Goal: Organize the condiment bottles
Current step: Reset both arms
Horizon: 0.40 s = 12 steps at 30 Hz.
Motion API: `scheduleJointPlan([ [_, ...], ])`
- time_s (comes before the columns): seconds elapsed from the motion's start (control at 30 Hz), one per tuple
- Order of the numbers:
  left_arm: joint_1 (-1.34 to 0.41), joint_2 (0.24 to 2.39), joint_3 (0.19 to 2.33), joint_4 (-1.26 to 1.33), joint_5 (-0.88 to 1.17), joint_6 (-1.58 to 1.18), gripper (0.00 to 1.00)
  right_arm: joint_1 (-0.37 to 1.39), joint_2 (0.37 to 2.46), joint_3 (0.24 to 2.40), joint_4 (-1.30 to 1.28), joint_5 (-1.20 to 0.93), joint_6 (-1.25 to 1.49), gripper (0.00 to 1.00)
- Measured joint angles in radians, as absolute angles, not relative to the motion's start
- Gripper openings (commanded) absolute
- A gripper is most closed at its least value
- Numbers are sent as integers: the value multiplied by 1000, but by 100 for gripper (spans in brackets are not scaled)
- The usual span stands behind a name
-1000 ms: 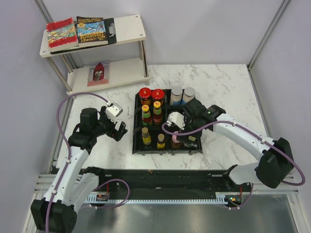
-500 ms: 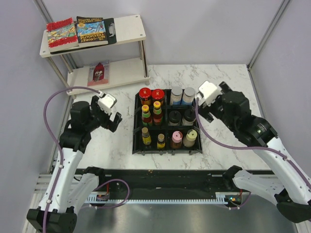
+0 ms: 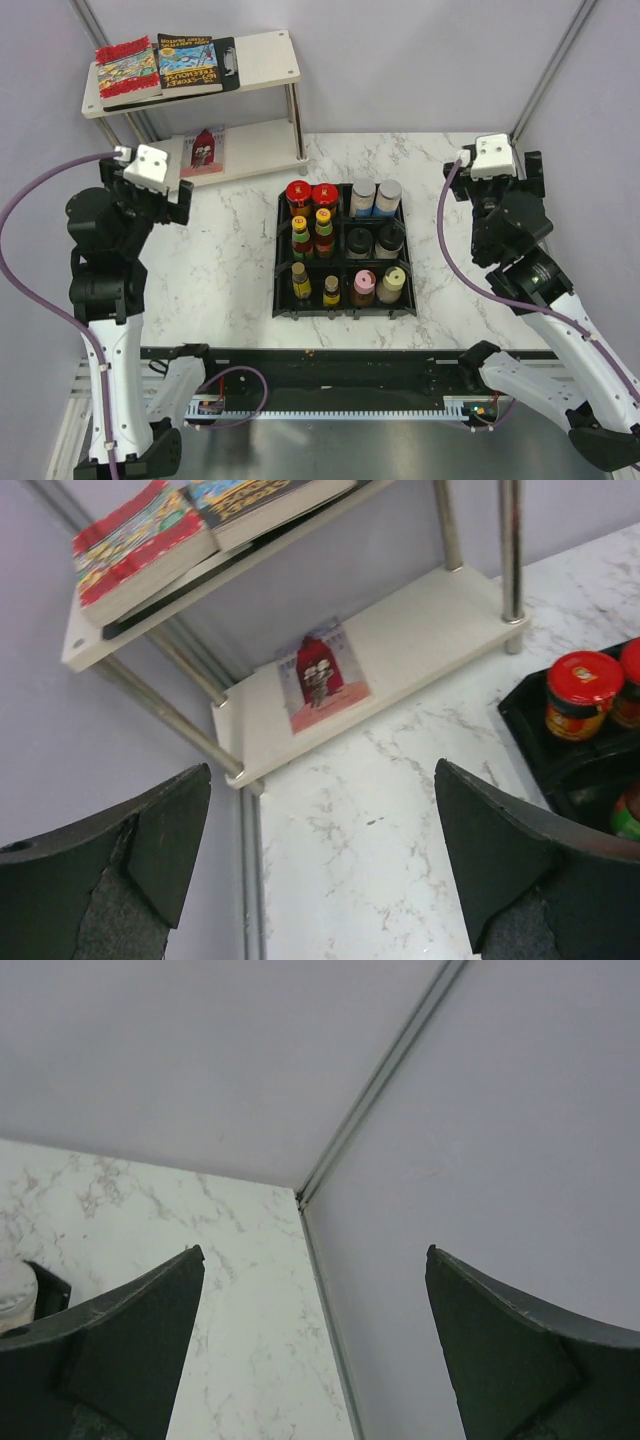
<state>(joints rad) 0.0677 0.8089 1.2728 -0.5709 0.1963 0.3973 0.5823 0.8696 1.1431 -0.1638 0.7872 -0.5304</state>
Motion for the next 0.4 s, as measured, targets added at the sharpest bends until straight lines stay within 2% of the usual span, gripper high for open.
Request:
scheduleJointPlan([
  [0.2,263,878,1353,-575,294,368,100,570,839,1135,-16,828,-560,98],
  [0.4,362,917,1375,-580,384,331,100,566,838,1130,72,849,-577,98],
])
